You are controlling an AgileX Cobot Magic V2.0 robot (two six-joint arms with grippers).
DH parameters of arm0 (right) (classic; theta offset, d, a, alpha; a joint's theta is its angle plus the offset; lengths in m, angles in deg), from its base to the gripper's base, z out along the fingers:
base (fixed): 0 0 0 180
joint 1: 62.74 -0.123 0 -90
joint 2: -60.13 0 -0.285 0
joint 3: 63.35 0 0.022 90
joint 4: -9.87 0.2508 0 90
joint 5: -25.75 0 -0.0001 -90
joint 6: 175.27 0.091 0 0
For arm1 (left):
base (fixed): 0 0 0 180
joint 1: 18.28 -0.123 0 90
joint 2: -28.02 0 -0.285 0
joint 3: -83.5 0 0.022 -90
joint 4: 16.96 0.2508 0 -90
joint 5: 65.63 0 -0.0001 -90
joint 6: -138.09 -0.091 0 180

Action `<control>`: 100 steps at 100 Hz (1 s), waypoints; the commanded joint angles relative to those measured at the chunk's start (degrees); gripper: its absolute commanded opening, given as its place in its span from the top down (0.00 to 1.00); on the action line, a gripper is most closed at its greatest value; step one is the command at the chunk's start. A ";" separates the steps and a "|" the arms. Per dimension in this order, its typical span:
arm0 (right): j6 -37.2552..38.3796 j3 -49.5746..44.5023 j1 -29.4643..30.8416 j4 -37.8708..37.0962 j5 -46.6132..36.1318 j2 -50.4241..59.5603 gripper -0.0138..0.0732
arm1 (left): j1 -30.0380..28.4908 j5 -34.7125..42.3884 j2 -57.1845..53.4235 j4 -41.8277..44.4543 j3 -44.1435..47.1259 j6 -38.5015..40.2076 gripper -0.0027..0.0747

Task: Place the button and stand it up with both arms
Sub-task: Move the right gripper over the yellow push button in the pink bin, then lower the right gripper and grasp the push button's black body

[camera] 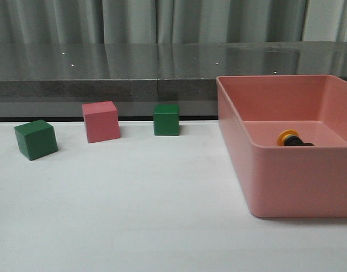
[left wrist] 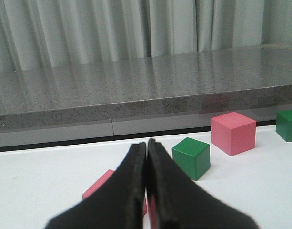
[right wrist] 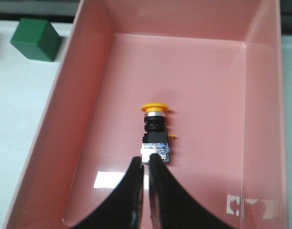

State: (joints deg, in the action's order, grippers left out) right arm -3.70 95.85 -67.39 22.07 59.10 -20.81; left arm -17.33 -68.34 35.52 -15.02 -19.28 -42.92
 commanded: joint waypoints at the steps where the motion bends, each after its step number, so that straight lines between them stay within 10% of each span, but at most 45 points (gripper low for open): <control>1: -2.15 3.16 -0.02 1.24 -2.85 -2.47 0.53 | -0.10 4.50 -1.68 -0.48 1.71 0.65 0.99; 17: -2.69 4.67 -0.40 1.24 -3.87 -8.80 0.23 | -0.10 4.50 -1.68 -0.48 1.71 0.65 0.99; 87: -6.63 6.95 -3.16 1.29 -8.30 -29.46 0.25 | -0.10 4.50 -1.68 -0.48 1.71 0.65 0.99; 100: -6.63 6.95 -3.16 1.29 -8.03 -30.60 0.45 | -0.10 4.50 -1.68 -0.48 1.71 0.65 0.99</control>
State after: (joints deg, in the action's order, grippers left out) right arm -9.62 101.21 -70.60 23.02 52.89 -53.44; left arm -17.33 -68.34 35.52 -15.02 -19.28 -42.92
